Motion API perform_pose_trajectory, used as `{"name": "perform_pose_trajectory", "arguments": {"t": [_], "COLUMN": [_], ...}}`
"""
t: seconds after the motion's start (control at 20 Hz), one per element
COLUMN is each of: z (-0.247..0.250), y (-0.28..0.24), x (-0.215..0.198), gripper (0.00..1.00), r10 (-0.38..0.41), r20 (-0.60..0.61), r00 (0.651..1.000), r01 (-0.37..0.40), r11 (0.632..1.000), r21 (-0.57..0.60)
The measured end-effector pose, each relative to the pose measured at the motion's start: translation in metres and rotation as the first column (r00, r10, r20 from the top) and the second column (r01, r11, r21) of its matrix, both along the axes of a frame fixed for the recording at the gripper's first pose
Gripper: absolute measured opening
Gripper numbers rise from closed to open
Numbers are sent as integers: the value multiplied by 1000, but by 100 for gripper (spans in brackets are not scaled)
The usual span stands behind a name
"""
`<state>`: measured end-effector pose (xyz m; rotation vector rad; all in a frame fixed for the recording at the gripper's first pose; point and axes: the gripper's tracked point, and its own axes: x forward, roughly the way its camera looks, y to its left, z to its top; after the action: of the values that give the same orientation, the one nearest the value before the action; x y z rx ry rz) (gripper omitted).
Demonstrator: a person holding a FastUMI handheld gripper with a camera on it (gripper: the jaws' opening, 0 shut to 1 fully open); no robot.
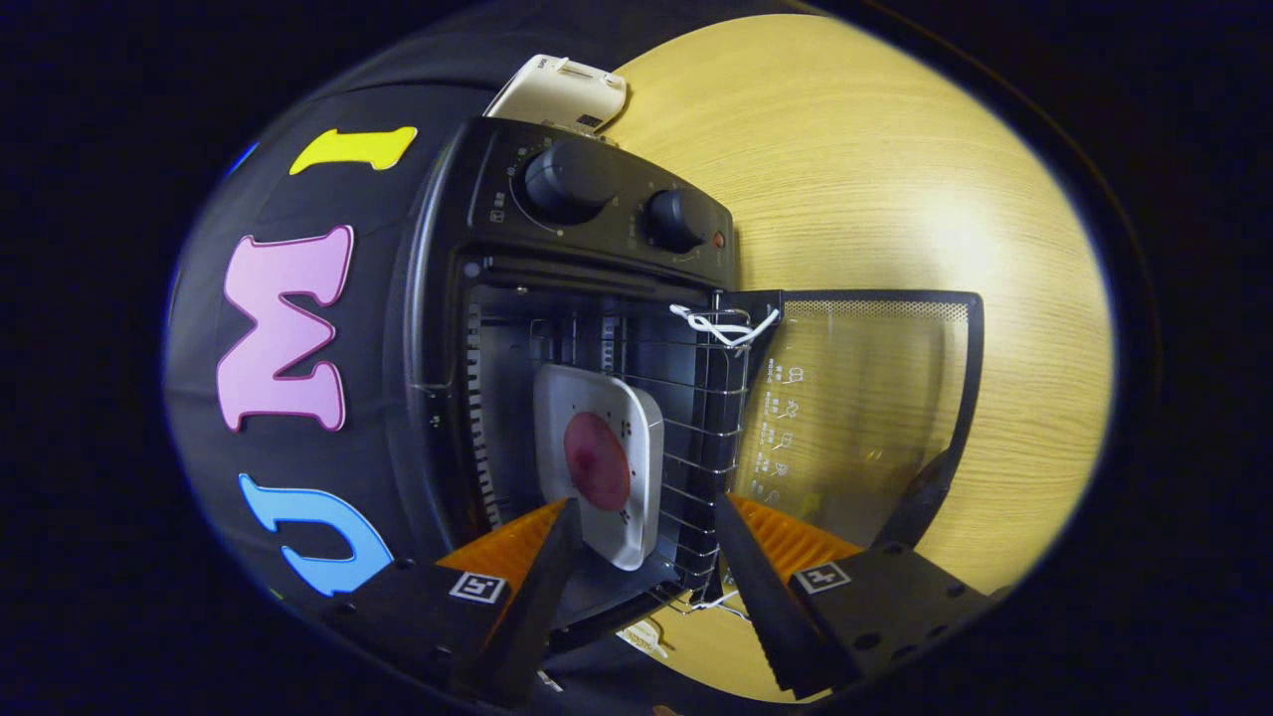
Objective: Open the toaster oven, put the food inside, and close the toaster oven door.
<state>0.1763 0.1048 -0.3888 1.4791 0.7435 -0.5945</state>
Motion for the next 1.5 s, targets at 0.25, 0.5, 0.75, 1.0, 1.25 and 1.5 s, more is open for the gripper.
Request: {"name": "perform_pose_trajectory", "arguments": {"t": [0.25,0.5,0.75,1.0,1.25,1.5], "z": [54,66,67,28,-24,-62], "y": [6,7,15,7,14,14], "x": [-35,-82,-142,-182,-181,-169], "gripper": [96,98,98,99,99,99], "r10": [107,477,791,850,810,783], "r20": [108,157,38,-274,-324,-399], "r00": [988,865,611,450,488,477], "r01": [-109,-421,-612,-649,-704,-745], "r11": [994,859,501,100,146,119], "r21": [14,-292,-612,-754,-695,-656]}}
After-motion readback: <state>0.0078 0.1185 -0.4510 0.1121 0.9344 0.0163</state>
